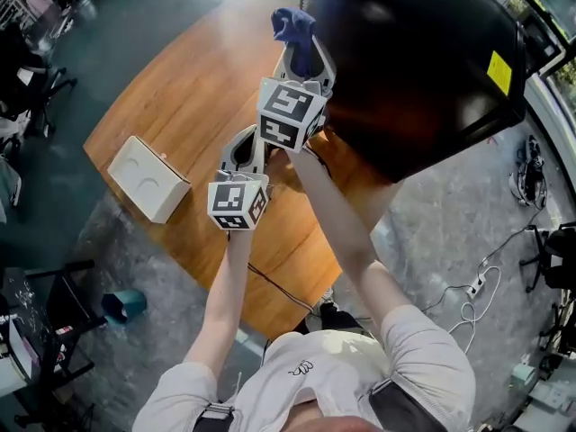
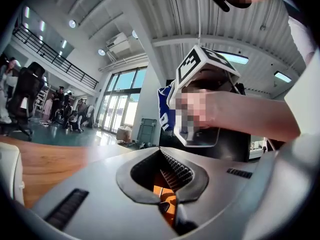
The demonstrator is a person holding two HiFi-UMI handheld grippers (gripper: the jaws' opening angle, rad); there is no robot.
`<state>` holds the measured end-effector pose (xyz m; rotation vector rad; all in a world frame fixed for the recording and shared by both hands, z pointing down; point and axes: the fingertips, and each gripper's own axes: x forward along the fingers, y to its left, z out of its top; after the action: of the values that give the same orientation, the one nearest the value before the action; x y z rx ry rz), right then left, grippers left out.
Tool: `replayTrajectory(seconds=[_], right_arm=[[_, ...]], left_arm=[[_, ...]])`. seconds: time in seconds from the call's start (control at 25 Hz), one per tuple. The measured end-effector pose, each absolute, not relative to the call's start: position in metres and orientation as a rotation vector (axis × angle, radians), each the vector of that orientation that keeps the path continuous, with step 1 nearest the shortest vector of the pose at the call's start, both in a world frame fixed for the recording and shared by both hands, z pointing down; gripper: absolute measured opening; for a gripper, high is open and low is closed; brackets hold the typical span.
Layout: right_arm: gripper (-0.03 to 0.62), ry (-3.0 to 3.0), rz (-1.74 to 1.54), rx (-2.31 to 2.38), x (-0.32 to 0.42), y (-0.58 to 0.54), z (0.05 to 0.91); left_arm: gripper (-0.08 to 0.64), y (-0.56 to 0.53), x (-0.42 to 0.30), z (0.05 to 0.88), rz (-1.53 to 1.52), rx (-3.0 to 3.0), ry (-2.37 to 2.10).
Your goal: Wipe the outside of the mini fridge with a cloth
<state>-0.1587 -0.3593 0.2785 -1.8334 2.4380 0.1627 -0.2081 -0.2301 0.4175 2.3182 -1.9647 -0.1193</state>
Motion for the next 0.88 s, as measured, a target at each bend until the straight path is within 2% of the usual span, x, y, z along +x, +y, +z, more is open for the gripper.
replayTrajectory(seconds=[0.44,0.88], right_arm=[[0.061,2.379,0.177,-1.92,-0.164,-0.393,0.287],[0.061,2.27,0.155,-2.022,-0.119,-0.366,0.282]], left_arm=[[0.005,-0.247,-0.232,0.444,-0.171,2.251,-1.971],[0.005,-0.246,-0.215,0.431,-0.233,2.269,-1.942]])
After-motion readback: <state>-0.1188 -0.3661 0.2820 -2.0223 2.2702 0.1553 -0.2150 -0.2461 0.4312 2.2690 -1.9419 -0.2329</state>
